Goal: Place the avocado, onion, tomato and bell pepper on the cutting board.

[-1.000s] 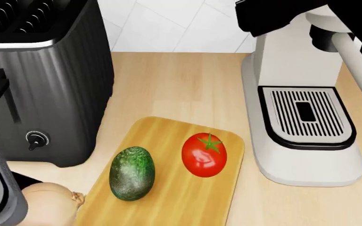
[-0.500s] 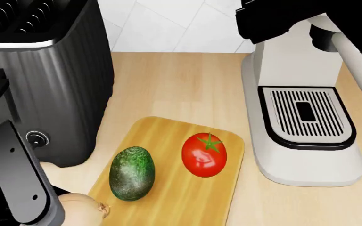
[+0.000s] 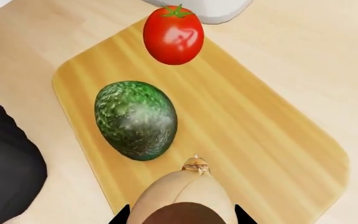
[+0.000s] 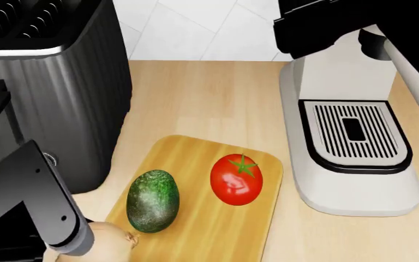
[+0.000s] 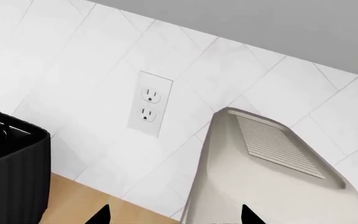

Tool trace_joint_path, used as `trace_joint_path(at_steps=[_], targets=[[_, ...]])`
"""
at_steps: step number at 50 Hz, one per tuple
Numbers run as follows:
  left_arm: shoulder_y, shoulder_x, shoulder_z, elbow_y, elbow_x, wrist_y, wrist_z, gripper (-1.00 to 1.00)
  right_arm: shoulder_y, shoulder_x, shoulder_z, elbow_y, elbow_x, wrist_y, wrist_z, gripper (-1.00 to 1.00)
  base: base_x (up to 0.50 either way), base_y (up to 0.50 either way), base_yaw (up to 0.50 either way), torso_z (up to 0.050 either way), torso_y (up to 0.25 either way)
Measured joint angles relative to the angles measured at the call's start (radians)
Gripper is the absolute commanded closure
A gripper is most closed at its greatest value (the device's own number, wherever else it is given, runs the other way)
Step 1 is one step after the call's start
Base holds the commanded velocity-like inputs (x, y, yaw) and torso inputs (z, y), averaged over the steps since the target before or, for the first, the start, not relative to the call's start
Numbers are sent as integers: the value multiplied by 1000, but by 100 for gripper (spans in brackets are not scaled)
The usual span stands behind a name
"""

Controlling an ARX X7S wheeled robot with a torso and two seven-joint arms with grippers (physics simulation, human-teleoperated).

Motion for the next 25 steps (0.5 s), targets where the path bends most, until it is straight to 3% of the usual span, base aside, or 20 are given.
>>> trace_joint_path(at_steps=[25], targets=[[68,32,13,-14,102,27,63,100,-16,9,2,-8,6,-7,4,-100,0,0,0,0,0]])
